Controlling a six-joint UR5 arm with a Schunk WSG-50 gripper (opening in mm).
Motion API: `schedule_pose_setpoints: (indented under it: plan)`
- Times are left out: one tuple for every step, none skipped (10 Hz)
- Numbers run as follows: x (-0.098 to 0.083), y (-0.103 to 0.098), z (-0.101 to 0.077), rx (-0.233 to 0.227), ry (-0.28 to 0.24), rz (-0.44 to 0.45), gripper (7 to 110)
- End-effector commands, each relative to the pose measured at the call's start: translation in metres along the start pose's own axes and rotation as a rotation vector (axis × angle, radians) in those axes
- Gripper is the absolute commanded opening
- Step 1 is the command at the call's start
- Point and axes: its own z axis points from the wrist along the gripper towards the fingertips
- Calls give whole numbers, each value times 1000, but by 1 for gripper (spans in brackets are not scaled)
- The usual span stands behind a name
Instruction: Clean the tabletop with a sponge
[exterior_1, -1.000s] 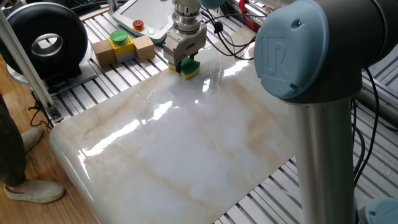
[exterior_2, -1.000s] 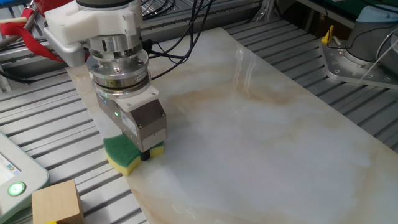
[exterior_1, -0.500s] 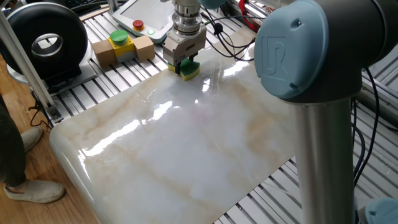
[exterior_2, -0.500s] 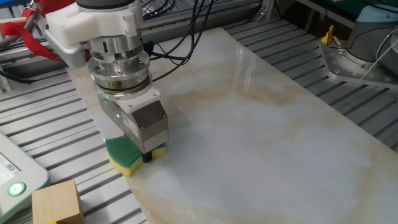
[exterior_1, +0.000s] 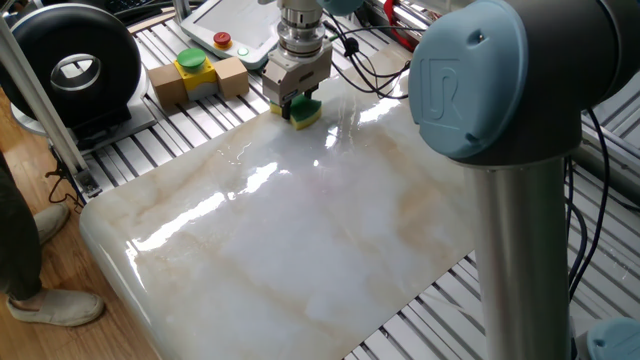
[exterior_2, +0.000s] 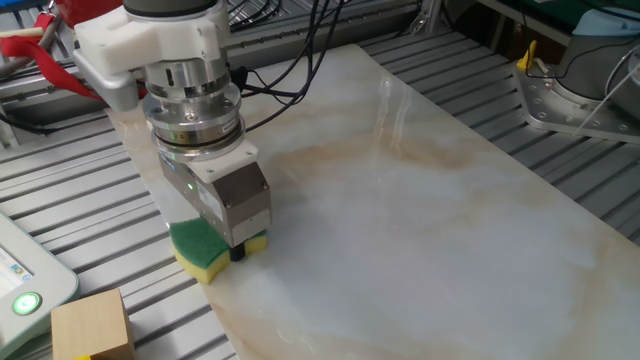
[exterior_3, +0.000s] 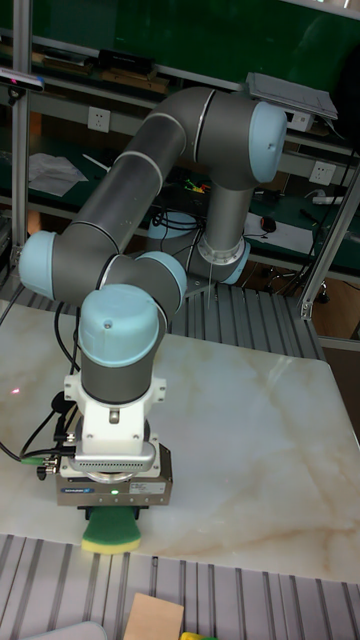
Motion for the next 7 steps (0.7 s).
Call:
schedule_pose_setpoints:
  plan:
    - [1,6,-3,-10,2,13,7]
    - [0,5,-5,-7,2,11,7]
    - [-1,3,-6,-4,1,7,7]
    - [-2,-1,-6,13,-4,1,7]
    - [-5,-8,-6,39,-13,-14,7]
    - [-7,-7,-6,37,-21,-25,7]
    - [-10,-6,-6,32,-35,-39,7]
